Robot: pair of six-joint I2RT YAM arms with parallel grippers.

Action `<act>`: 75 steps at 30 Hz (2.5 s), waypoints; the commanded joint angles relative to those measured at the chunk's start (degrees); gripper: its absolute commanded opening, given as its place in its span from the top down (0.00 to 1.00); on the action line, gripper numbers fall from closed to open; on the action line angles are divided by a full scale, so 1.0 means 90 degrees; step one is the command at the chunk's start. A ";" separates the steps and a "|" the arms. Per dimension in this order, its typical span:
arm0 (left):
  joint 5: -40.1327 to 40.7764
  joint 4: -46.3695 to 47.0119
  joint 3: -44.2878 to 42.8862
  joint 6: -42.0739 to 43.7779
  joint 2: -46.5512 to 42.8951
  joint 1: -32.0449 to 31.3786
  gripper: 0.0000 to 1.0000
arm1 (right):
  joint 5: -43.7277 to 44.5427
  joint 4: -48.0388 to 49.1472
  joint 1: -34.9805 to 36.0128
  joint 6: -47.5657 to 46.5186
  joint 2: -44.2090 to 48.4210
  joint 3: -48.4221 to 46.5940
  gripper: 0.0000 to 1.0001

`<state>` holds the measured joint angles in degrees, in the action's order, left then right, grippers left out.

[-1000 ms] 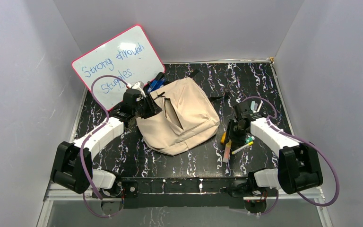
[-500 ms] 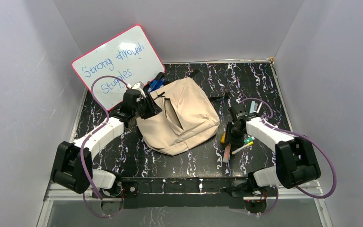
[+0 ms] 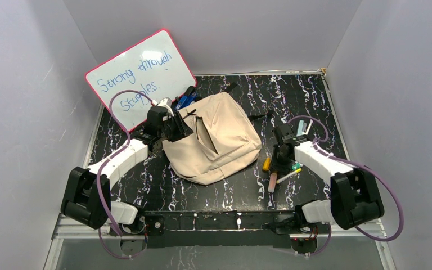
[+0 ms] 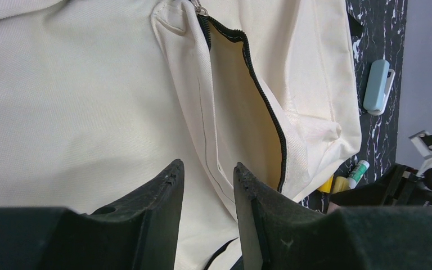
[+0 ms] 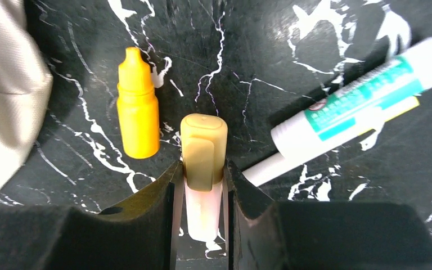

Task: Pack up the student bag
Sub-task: Pick up the stationery from the center of the board, then place the stationery in the student bag.

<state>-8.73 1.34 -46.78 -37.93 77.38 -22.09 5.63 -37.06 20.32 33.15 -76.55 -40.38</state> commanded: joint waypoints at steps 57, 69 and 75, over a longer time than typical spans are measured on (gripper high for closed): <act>-0.2384 0.2663 -0.0905 0.0201 0.0856 -0.1413 0.68 | -0.3101 0.2379 0.0955 0.0985 -0.1130 -0.3777 0.72; -0.2381 0.2663 -0.0915 0.0166 0.0952 -0.1420 0.85 | -0.3151 0.2420 0.0960 0.0976 -0.1137 -0.3777 0.72; -0.2179 0.2526 -0.0973 0.0032 0.1059 -0.1413 1.00 | -0.2825 0.2349 0.0961 0.0833 -0.1117 -0.3728 0.47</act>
<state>-28.60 23.53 -52.99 -37.50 86.85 -34.41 -21.08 -17.80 28.62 41.91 -86.89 -71.90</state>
